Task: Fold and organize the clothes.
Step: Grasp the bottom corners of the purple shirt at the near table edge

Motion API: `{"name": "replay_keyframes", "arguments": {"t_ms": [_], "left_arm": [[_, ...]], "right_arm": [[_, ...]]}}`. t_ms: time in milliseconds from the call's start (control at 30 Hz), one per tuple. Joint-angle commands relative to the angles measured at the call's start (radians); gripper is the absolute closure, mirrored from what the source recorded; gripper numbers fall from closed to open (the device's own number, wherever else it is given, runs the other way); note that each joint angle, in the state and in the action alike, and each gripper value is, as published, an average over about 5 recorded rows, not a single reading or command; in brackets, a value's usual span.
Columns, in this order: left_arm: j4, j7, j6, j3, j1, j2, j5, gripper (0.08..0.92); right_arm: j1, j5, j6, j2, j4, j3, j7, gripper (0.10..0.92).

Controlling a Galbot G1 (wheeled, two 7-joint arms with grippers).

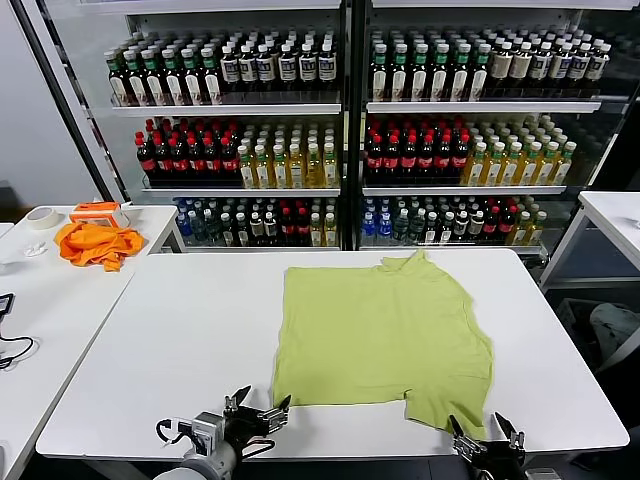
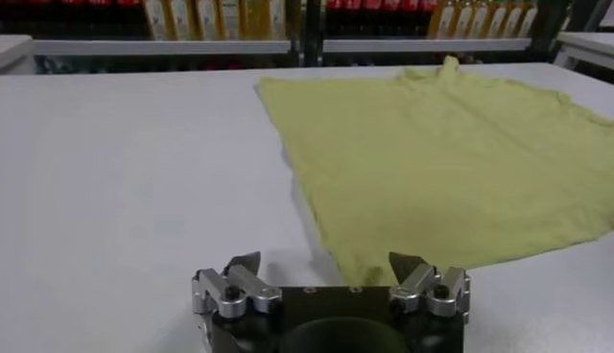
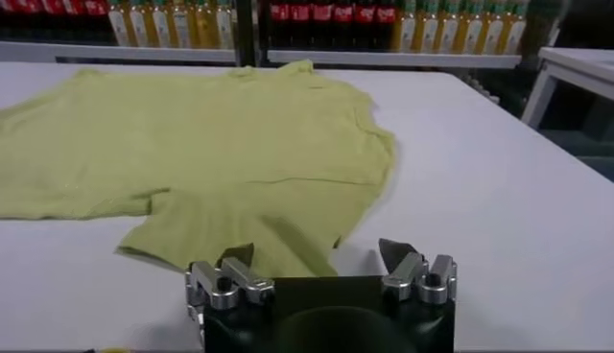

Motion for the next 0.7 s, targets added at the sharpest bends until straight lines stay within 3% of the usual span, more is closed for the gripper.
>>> {"name": "replay_keyframes", "arguments": {"t_ms": [33, 700], "left_arm": [[0.006, -0.016, 0.004, 0.011, 0.0, -0.002, 0.031, 0.177], [0.03, -0.01, 0.003, 0.027, -0.02, -0.008, 0.057, 0.177]], "right_arm": [[0.007, 0.025, -0.003, 0.0, -0.001, -0.003, 0.002, 0.203], [0.022, 0.089, -0.023, 0.018, -0.003, -0.023, 0.009, 0.203]]}}
